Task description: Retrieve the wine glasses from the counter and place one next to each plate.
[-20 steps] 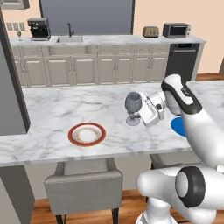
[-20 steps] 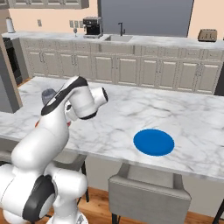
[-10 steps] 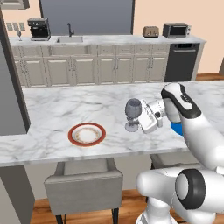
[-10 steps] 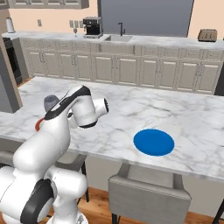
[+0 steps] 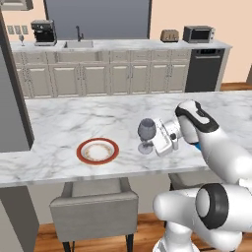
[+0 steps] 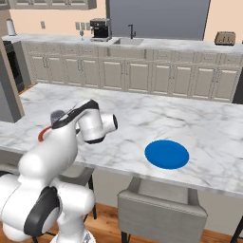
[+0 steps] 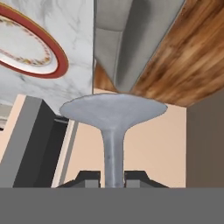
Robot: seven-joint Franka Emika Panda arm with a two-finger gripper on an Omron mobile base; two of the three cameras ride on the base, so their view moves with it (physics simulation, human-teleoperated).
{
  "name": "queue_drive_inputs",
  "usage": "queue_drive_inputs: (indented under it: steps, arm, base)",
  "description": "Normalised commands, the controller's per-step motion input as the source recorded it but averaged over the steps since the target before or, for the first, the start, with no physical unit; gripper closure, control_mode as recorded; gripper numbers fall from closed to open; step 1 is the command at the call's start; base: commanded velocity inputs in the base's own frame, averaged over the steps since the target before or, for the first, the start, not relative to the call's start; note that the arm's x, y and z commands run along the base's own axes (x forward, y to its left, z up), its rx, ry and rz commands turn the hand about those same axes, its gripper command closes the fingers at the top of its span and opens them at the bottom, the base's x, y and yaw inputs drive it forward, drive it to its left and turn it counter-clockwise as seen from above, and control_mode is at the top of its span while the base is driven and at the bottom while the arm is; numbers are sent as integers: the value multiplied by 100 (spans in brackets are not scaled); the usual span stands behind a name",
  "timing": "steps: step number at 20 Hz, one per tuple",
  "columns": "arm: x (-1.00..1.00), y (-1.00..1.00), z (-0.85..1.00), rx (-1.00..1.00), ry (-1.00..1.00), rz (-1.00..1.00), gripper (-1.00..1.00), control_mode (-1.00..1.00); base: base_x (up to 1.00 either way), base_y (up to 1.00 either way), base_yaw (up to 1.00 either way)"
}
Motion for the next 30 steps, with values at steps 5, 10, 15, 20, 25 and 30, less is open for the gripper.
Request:
queue_drive_inputs:
  steps: [5, 10, 15, 20, 25, 30]
  arm:
    - [32, 0, -28, 0, 0, 0, 100, -100]
    - [24, -5, -23, 3, 0, 0, 100, -100]
    - [28, 0, -15, 10, 0, 0, 100, -100]
    - [39, 0, -16, 10, 3, 0, 100, -100]
    - [37, 0, -21, 7, 4, 0, 100, -100]
    - [36, 0, -25, 0, 2, 0, 100, -100]
  base:
    - [0, 0, 0]
    - [0, 0, 0]
    - [0, 0, 0]
    - [0, 0, 0]
    - [0, 0, 0]
    - [0, 0, 0]
